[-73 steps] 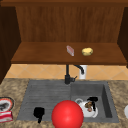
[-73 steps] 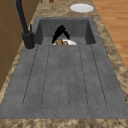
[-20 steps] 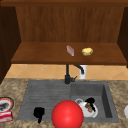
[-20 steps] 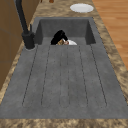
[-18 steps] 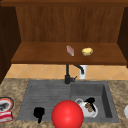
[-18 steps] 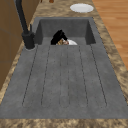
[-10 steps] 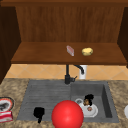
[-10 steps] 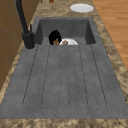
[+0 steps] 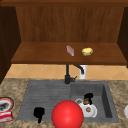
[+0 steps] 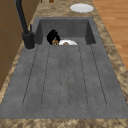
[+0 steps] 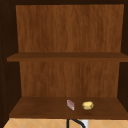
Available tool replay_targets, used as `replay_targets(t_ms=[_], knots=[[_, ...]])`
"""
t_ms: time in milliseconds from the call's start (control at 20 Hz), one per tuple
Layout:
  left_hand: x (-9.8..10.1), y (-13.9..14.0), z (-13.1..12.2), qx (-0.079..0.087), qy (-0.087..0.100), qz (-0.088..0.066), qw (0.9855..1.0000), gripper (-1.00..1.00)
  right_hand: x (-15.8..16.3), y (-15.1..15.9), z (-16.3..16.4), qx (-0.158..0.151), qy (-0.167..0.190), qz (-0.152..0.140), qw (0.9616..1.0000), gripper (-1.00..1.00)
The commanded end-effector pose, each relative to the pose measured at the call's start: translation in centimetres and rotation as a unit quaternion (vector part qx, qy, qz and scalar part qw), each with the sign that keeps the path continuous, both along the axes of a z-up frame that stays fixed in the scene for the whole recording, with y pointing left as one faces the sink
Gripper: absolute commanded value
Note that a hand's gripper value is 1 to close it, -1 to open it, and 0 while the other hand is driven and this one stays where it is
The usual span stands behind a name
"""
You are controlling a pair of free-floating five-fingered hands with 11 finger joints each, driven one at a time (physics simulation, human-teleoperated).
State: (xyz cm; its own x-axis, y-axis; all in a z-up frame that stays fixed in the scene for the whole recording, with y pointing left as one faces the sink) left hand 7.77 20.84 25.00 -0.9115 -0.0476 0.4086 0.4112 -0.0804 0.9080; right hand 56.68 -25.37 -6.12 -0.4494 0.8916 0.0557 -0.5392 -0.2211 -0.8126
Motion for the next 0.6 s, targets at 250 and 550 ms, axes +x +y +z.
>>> replay_targets(t_ms=[250,550], knots=[[0.0,0.0,0.0,0.0,0.0,0.0,1.0,0.0,-0.2,-2.1,3.0,0.016,-0.01,0.005,0.9998,1.0],[0.0,0.0,0.0,0.0,0.0,0.0,1.0,0.0,-0.5,-4.6,6.9,0.024,-0.015,0.009,0.9996,1.0]])
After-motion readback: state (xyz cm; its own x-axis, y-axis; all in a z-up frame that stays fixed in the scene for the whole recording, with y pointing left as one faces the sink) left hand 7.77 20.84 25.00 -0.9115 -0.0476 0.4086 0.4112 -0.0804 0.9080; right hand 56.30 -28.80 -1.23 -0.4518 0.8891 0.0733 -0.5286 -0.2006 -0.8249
